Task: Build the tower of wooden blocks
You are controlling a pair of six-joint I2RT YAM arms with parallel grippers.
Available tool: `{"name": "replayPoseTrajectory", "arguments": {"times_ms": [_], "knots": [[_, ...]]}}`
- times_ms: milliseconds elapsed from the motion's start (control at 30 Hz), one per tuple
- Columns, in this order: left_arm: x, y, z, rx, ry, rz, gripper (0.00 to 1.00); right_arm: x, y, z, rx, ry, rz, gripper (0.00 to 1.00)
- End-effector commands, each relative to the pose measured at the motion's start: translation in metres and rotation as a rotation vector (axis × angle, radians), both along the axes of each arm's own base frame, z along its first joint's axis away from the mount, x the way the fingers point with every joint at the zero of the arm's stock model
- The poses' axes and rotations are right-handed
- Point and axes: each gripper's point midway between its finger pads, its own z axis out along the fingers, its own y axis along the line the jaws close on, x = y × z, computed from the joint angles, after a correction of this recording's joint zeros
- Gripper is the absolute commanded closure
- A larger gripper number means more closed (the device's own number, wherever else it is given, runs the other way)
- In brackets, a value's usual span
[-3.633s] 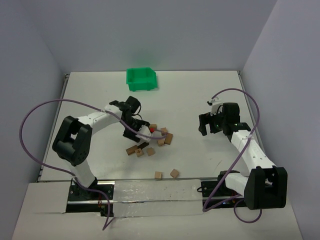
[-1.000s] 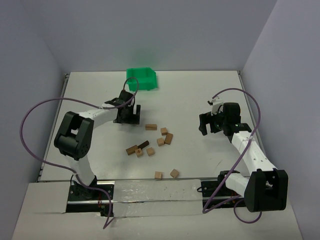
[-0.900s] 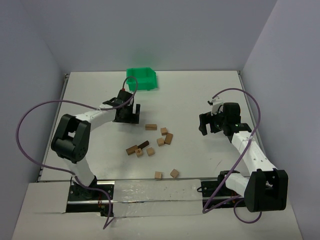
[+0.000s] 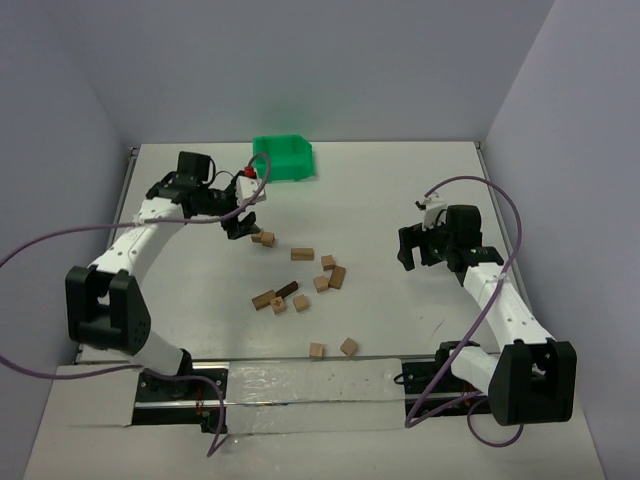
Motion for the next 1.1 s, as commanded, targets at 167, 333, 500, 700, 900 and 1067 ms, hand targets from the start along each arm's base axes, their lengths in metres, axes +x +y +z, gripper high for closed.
{"name": "replayPoseTrajectory", "arguments": {"times_ms": [167, 333, 500, 700, 900, 1067], "knots": [[0.011, 0.013, -0.062, 0.114, 0.078, -0.305, 0.22, 0.014, -0.004, 0.014, -0.013, -0.039, -0.011, 0.0], [0.025, 0.013, -0.081, 0.135, 0.035, -0.31, 0.2, 0.014, -0.004, 0.011, -0.014, -0.026, -0.009, 0.0], [0.032, 0.014, -0.098, 0.157, 0.056, -0.313, 0.19, 0.016, -0.004, 0.009, -0.015, -0.016, -0.008, 0.0], [0.039, 0.009, -0.116, 0.186, 0.05, -0.312, 0.19, 0.016, -0.004, 0.007, -0.017, -0.011, -0.009, 0.0], [0.045, 0.002, -0.125, 0.195, 0.055, -0.316, 0.2, 0.016, -0.005, 0.006, -0.022, -0.008, -0.007, 0.0], [0.041, 0.001, -0.132, 0.201, 0.067, -0.323, 0.22, 0.016, -0.005, 0.006, -0.023, -0.009, -0.007, 0.0]]}}
